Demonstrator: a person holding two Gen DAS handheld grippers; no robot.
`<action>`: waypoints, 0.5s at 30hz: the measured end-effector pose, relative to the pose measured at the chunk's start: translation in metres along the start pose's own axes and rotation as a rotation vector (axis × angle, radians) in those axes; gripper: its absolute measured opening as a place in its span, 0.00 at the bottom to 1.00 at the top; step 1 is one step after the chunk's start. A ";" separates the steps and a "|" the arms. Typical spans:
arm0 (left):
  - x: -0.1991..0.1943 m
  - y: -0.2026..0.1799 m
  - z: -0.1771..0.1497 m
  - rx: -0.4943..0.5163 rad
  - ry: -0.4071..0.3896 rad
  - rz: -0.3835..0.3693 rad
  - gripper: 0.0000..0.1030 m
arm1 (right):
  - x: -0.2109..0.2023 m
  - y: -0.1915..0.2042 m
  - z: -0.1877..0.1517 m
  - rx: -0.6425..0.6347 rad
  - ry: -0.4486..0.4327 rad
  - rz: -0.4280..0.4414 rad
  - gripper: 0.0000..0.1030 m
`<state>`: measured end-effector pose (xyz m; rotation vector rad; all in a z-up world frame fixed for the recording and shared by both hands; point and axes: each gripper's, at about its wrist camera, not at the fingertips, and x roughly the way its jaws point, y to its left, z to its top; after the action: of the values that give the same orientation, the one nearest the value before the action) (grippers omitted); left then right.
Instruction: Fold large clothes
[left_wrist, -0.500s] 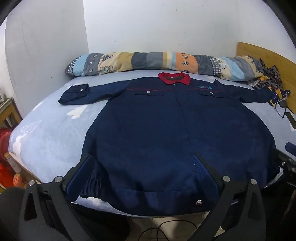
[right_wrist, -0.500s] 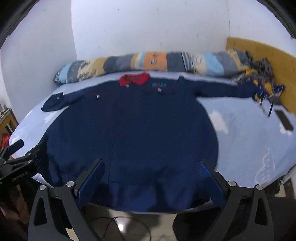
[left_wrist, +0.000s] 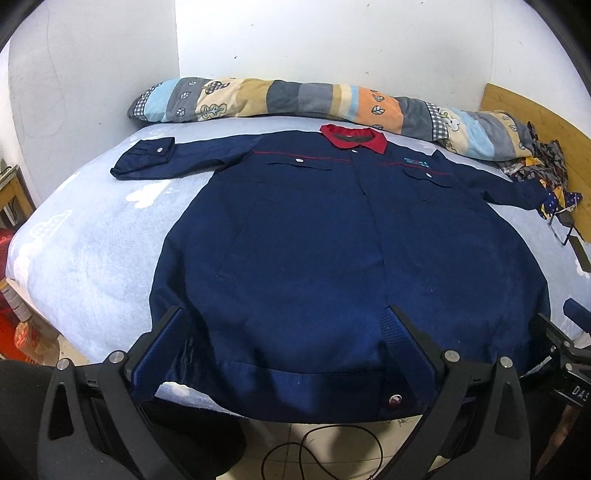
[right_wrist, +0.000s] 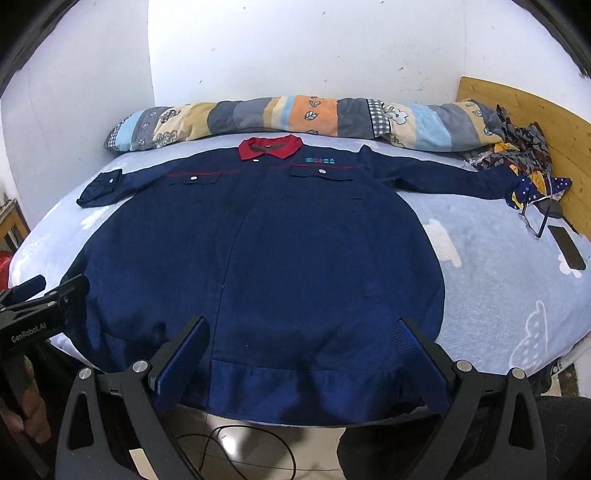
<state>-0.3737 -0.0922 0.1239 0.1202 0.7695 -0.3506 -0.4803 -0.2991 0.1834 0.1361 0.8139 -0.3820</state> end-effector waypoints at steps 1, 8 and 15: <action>-0.001 0.000 0.001 0.000 -0.002 -0.001 1.00 | 0.000 -0.001 -0.002 0.002 -0.005 0.004 0.97; -0.003 -0.001 0.002 0.008 -0.019 0.009 1.00 | -0.001 0.002 -0.003 0.003 -0.008 0.006 0.98; -0.005 -0.006 0.000 0.020 -0.033 0.023 1.00 | -0.002 0.005 -0.005 -0.013 -0.031 -0.001 0.98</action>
<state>-0.3791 -0.0967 0.1273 0.1412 0.7315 -0.3379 -0.4834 -0.2928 0.1811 0.1173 0.7854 -0.3787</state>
